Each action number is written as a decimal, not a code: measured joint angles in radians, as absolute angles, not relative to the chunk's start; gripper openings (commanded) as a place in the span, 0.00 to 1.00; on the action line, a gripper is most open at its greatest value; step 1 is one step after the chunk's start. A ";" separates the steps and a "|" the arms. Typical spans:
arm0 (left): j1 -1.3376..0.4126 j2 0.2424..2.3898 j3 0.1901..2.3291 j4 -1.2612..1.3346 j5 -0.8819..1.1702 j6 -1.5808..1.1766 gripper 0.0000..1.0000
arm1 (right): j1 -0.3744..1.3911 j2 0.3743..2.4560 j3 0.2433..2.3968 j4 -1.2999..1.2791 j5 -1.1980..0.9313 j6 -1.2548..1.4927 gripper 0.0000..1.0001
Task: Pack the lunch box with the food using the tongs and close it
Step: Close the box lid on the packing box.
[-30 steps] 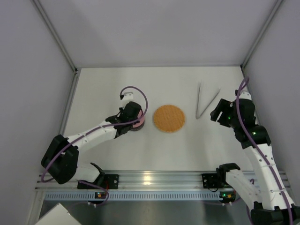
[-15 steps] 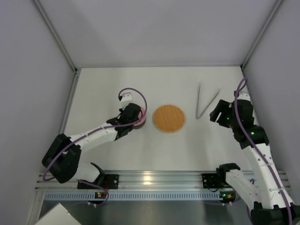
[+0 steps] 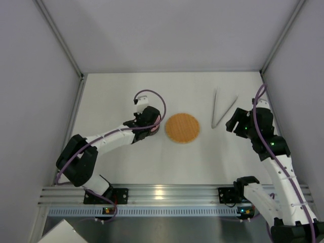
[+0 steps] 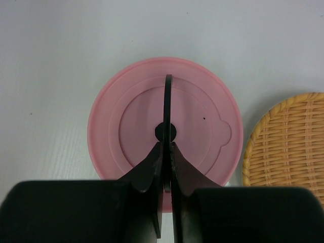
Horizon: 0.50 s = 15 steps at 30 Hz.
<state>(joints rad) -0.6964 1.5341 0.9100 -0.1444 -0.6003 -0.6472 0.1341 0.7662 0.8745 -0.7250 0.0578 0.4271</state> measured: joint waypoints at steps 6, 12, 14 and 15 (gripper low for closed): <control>-0.702 1.562 0.919 -0.159 -0.603 -0.646 0.20 | 0.134 0.766 0.863 -0.725 0.054 0.427 0.67; -0.707 1.562 0.925 -0.169 -0.602 -0.645 0.31 | 0.134 0.766 0.863 -0.723 0.051 0.427 0.67; -0.707 1.562 0.931 -0.185 -0.601 -0.641 0.35 | 0.134 0.766 0.863 -0.723 0.051 0.427 0.67; -0.707 1.562 0.932 -0.187 -0.601 -0.640 0.36 | 0.134 0.766 0.863 -0.723 0.051 0.427 0.67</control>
